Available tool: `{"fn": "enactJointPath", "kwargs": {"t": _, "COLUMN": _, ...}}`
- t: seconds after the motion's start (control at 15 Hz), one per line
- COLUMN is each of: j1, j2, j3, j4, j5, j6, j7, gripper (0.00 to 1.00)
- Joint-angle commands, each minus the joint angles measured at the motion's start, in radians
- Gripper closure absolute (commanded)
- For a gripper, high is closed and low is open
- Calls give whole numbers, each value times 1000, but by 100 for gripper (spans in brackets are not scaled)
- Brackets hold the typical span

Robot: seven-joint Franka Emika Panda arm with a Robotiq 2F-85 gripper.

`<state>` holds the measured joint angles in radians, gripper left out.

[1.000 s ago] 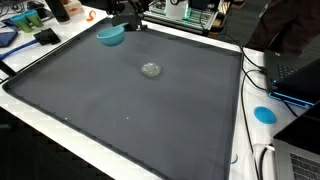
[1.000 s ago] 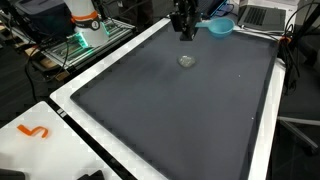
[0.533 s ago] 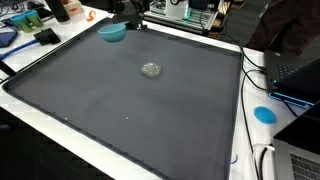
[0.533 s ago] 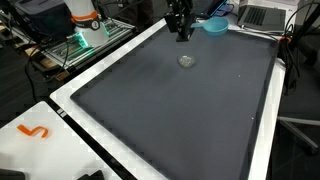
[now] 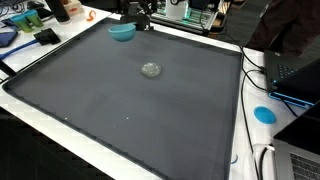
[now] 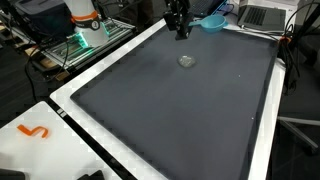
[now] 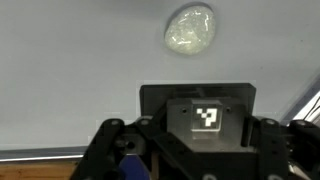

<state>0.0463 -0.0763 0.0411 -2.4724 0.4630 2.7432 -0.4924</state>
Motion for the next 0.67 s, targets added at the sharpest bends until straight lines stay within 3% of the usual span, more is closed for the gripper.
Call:
{"fn": "enactJointPath", "kwargs": {"t": 0.0, "j1": 32, "j2": -36, "j3": -10, "j4": -49, "j5": 10, "j6": 40, "j7": -4, "gripper": 72}}
{"fn": "enactJointPath", "kwargs": {"t": 0.6, "j1": 73, "j2": -39, "j3": 4, "j4": -62, "j5": -28, "j6": 64, "j7": 32, "gripper": 72}}
